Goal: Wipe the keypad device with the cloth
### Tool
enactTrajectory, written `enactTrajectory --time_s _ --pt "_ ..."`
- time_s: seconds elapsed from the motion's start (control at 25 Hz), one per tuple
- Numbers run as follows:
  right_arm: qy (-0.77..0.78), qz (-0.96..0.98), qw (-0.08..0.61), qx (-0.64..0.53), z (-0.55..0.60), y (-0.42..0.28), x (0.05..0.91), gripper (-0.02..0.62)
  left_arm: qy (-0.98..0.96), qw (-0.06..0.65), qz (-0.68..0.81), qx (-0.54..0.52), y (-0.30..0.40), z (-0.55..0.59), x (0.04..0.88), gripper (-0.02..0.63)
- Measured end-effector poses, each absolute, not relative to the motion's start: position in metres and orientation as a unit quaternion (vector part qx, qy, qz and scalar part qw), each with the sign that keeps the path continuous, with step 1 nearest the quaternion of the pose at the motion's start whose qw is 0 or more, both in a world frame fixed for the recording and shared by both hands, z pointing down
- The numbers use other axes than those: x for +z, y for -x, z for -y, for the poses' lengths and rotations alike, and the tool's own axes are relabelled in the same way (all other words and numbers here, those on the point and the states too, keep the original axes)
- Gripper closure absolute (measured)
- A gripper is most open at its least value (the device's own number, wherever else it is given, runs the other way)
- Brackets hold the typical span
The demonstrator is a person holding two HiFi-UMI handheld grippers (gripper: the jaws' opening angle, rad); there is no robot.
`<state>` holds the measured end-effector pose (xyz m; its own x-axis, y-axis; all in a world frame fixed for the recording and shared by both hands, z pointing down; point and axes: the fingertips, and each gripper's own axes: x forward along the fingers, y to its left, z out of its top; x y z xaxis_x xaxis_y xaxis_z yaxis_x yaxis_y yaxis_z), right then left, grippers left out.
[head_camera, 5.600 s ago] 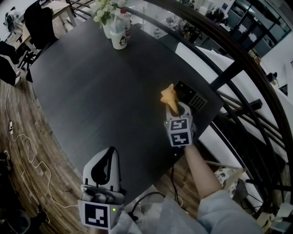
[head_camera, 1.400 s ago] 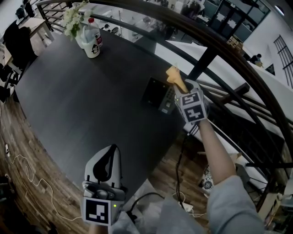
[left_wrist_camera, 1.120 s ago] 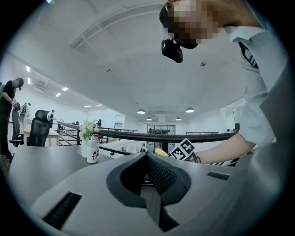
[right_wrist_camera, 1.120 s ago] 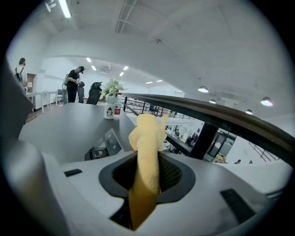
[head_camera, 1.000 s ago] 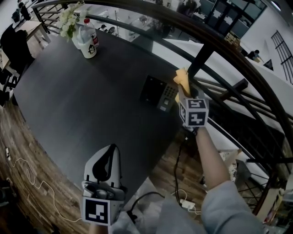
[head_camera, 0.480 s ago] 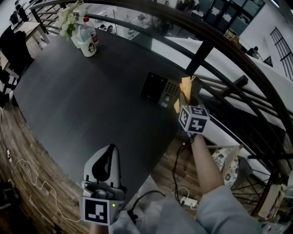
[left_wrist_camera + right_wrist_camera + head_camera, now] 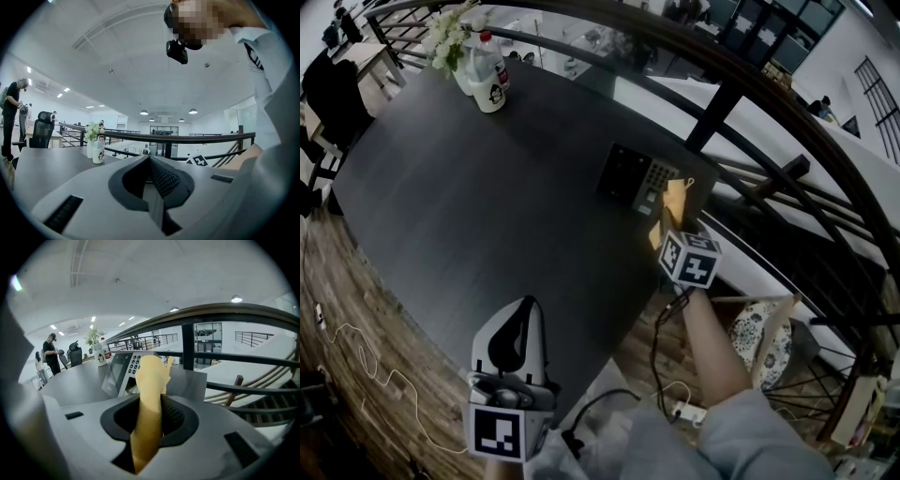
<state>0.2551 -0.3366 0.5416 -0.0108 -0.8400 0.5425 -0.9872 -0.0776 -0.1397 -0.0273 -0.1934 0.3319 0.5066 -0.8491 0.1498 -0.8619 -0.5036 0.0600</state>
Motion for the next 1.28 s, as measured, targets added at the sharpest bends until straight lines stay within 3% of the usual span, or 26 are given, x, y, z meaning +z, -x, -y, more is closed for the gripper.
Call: enactTrajectory --time_s 0.48,0.96,1.28 --pt "-0.645 0.699 0.172 0.256 0.302 -0.194 0.541 0.492 -0.873 0.056 0.482 0.040 0.036 0.180 0.323 0.598" --pt "-0.619 0.742 0.161 0.203 0.246 -0.137 0.481 0.492 -0.885 0.041 0.464 0.024 0.048 0.161 0.304 0.598" --pt "-0.611 0.763 0.116 0.175 0.200 -0.111 0.431 0.492 -0.898 0.027 0.439 0.023 0.049 0.143 0.290 0.599"
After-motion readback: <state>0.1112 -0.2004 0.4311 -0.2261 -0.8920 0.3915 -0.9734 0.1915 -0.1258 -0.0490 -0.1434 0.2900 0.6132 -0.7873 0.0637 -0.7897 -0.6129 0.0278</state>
